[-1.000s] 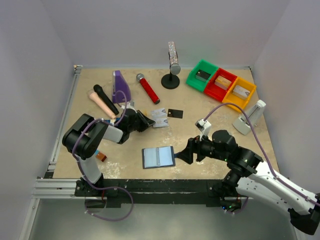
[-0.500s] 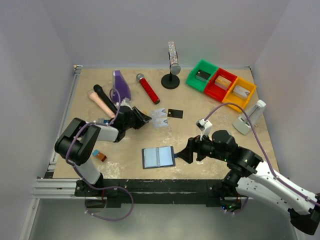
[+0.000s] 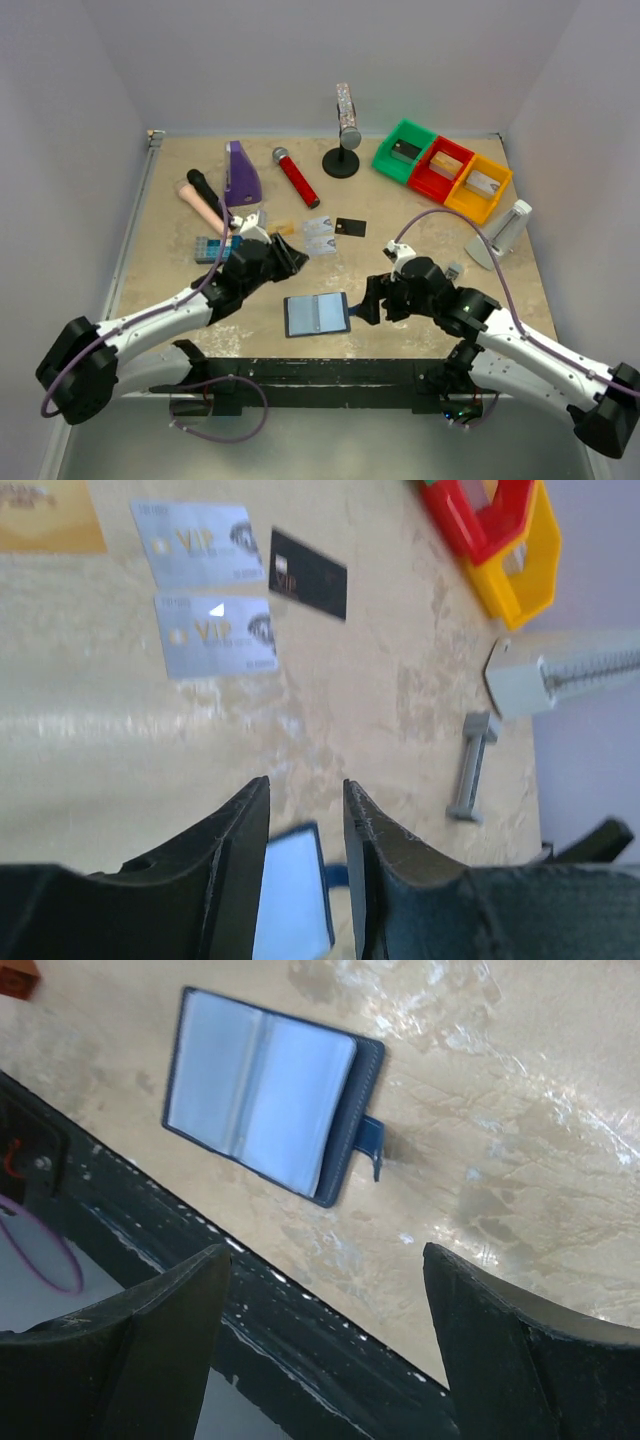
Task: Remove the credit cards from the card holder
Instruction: Remove the credit card from the card holder.
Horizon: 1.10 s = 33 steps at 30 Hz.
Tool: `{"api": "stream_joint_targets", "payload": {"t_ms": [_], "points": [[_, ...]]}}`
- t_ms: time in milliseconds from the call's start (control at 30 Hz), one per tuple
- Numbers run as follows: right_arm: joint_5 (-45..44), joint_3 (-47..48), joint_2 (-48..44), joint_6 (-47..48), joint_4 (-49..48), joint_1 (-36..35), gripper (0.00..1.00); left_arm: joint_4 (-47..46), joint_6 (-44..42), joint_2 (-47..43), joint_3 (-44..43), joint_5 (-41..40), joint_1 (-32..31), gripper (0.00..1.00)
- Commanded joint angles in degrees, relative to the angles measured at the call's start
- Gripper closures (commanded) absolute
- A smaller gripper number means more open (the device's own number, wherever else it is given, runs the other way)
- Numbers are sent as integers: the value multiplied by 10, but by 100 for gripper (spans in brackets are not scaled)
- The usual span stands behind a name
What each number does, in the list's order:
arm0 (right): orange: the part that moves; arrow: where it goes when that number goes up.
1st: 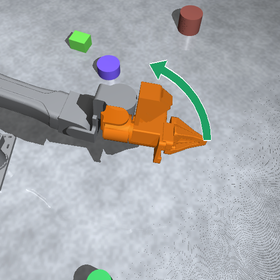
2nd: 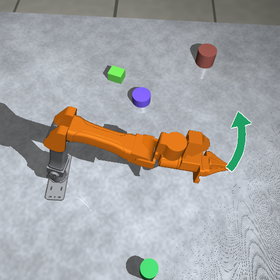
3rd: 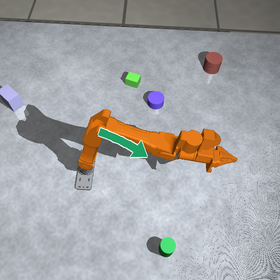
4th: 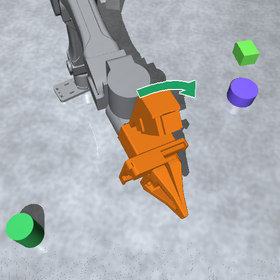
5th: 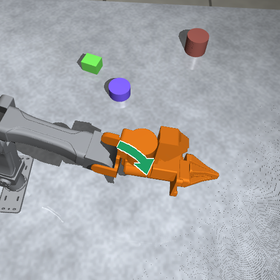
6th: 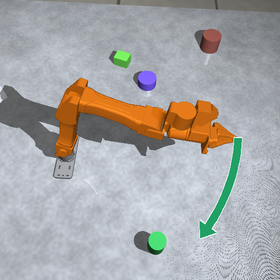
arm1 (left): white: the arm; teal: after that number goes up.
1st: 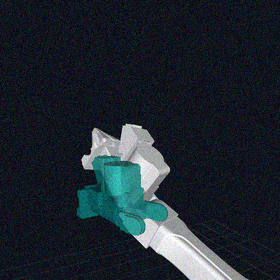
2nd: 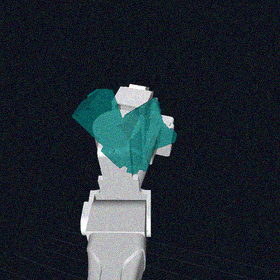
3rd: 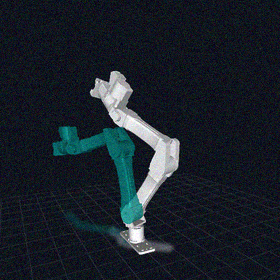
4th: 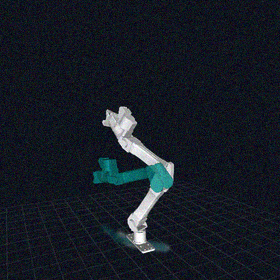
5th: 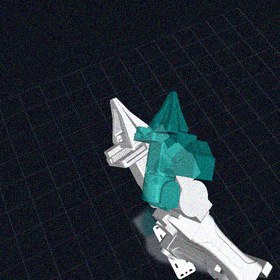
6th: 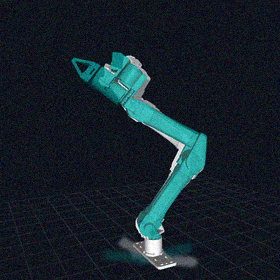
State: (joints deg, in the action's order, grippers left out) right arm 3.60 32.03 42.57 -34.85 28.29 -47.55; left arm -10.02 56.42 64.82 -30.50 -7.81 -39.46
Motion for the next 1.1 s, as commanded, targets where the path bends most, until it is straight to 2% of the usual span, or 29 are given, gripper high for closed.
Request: {"api": "stream_joint_targets", "payload": {"t_ms": [0, 233, 433, 700, 967, 1067], "points": [[6, 12, 44, 16, 3, 2, 19, 138, 38, -69, 61, -109, -91, 60], [-6, 15, 146, 5, -30, 2, 28, 179, 95, -189, 138, -113, -164, 62], [-8, 39, 236, 5, -58, 3, 34, 210, 106, -246, 172, -100, -171, 62], [5, 74, 310, 14, -76, 14, 48, 247, 101, -314, 184, -112, -171, 61], [33, 76, 349, 15, -88, 21, 74, 248, 98, -307, 185, -106, -170, 61], [40, 70, 339, 22, -90, 21, 93, 236, 86, -297, 181, -101, -169, 60]]}}
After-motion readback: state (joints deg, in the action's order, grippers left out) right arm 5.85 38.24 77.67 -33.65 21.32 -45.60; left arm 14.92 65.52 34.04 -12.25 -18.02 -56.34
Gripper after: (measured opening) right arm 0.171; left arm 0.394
